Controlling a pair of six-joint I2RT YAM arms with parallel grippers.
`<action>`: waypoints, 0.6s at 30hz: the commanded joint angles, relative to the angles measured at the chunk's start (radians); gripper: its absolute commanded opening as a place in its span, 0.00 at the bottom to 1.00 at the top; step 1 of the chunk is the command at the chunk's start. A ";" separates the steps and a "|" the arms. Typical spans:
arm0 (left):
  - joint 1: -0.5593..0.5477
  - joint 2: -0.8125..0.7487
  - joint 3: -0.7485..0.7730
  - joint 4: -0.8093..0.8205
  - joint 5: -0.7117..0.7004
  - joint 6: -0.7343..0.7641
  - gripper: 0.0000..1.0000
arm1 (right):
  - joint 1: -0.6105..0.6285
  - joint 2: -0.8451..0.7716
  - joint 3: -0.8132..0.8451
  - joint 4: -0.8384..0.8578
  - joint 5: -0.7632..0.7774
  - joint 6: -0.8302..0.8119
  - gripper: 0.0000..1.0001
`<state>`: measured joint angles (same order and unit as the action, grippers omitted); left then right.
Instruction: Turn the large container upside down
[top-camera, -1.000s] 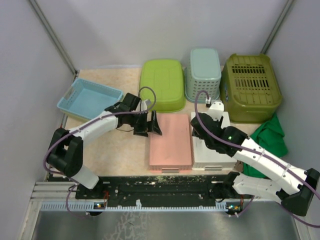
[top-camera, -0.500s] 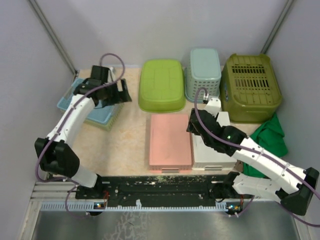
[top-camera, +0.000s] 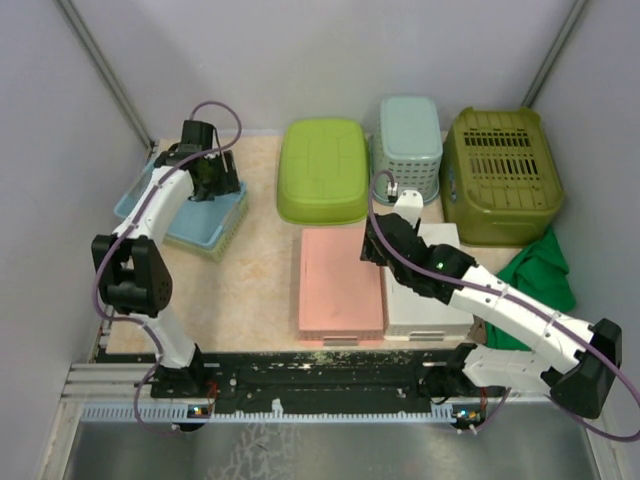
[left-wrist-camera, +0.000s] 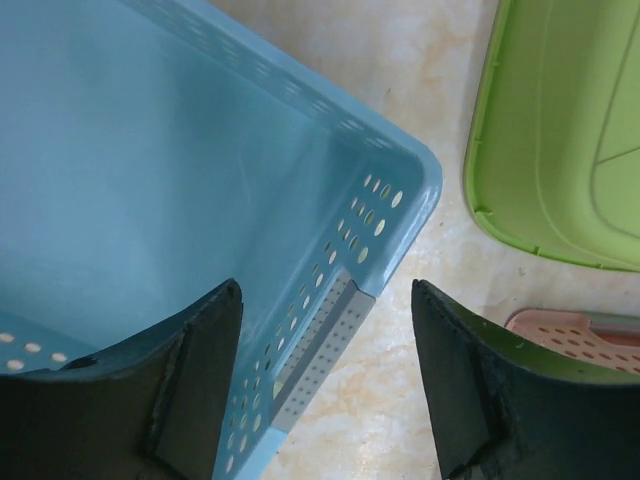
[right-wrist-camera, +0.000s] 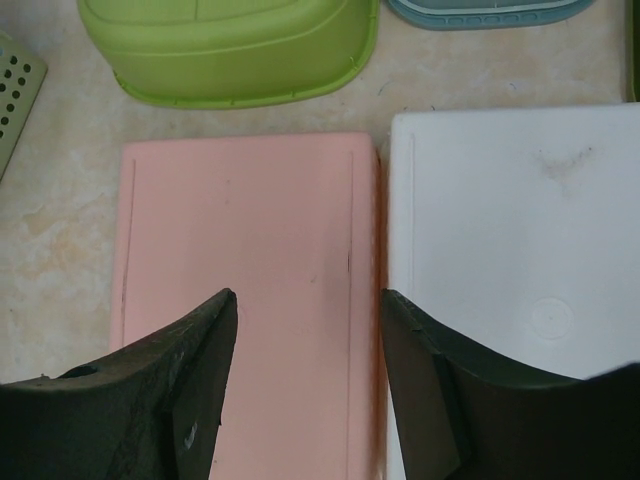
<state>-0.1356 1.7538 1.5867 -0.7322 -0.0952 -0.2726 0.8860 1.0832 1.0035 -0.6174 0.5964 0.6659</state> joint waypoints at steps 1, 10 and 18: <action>-0.017 0.029 -0.017 -0.016 0.145 -0.004 0.71 | -0.014 -0.007 0.042 0.046 -0.005 -0.017 0.59; -0.160 -0.325 -0.542 -0.084 0.377 -0.139 0.78 | -0.032 0.004 0.020 0.080 -0.035 -0.031 0.59; -0.228 -0.616 -0.597 -0.126 0.179 -0.403 0.82 | -0.062 0.036 0.038 0.124 -0.101 -0.070 0.59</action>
<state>-0.3714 1.2045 0.8852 -0.8257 0.2695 -0.5442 0.8333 1.1076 1.0023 -0.5529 0.5236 0.6285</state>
